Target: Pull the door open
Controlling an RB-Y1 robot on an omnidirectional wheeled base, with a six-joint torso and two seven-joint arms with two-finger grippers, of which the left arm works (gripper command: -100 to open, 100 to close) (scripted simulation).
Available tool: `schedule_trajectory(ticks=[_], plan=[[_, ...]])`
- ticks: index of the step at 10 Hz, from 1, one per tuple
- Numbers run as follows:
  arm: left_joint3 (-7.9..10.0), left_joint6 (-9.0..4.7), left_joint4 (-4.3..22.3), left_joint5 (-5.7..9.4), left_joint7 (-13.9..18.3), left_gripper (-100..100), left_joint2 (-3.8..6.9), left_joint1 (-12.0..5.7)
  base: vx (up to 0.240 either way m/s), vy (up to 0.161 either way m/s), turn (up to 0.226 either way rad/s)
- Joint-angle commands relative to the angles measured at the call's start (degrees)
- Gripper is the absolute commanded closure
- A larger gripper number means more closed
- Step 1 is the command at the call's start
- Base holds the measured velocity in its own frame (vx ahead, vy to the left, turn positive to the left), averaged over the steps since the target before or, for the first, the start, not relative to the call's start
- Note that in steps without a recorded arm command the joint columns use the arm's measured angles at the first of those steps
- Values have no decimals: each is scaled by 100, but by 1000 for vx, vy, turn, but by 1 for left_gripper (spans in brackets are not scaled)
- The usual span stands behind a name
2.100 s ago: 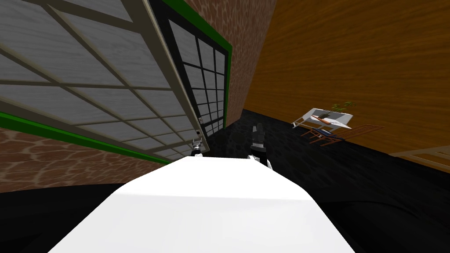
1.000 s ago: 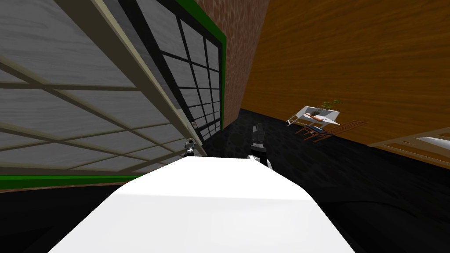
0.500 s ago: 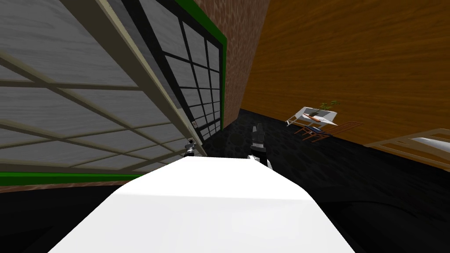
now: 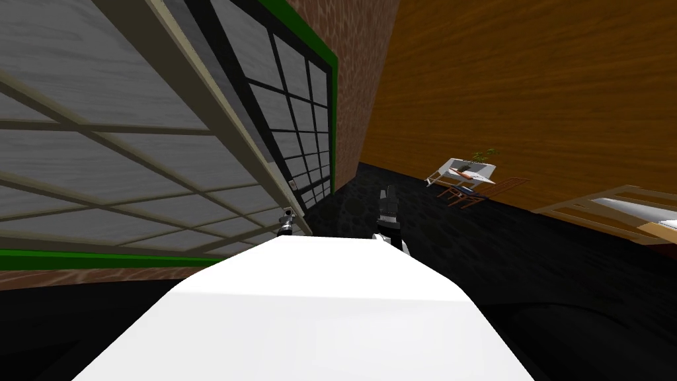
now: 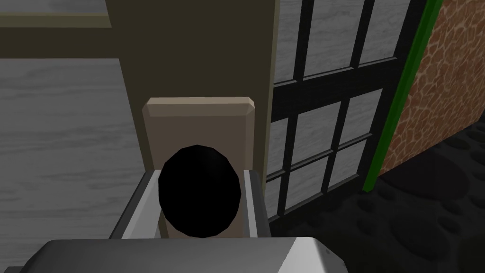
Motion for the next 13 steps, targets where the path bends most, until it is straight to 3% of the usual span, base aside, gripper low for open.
schedule_trajectory(ticks=[1,5,7,13], plan=[[-131,-14,-28,-65,155,100,56,43,-212,-5,-87],[-434,-12,-137,-220,476,100,210,107,-214,13,-79],[-447,-6,-97,-223,479,100,196,112,-159,28,-60],[-890,-142,-255,-454,885,100,454,268,-203,10,-69]])
